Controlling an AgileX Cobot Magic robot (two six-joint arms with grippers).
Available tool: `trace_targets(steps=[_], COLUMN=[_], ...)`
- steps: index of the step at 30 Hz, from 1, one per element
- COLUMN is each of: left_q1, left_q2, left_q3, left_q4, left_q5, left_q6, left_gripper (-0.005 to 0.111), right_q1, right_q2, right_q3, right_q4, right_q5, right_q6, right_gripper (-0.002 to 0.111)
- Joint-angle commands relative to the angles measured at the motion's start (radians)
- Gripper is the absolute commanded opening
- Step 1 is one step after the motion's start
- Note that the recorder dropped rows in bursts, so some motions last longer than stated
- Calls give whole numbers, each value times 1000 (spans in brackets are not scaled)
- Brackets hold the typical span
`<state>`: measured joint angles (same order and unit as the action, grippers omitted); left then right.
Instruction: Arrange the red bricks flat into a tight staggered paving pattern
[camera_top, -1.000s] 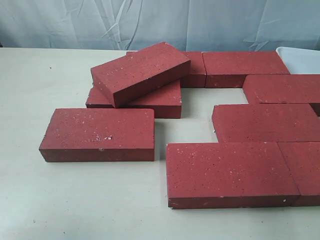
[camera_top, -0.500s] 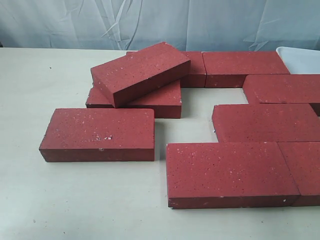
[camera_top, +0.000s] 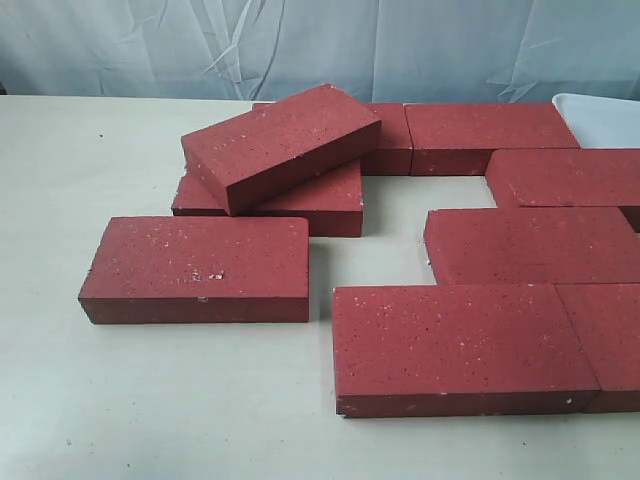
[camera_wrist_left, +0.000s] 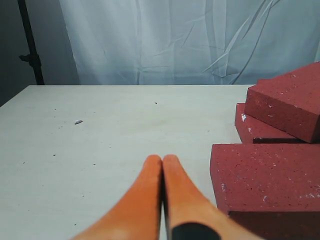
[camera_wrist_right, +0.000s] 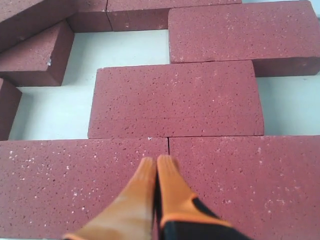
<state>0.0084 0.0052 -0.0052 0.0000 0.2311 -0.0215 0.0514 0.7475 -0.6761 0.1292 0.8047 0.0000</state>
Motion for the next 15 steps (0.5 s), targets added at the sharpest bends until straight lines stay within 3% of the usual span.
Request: trace_targets(steps=[1,8,15], left_q1=[-1,-1,-1], left_q2=[-5,-5,-5], left_q3=[5,5,5], left_q4=[0,12,12], left_q5=[-5,-23,-181], left_q6=[-1,-1,-1], left_gripper=[0,0,0], right_q1=[3,3,3], right_q2=[68,163,188], right_q3=[-5,-5,-5], right_q4=[4,34,41], right_q5=[-43,-68,-84], right_q6=[0,0,0], right_gripper=[0,0,0])
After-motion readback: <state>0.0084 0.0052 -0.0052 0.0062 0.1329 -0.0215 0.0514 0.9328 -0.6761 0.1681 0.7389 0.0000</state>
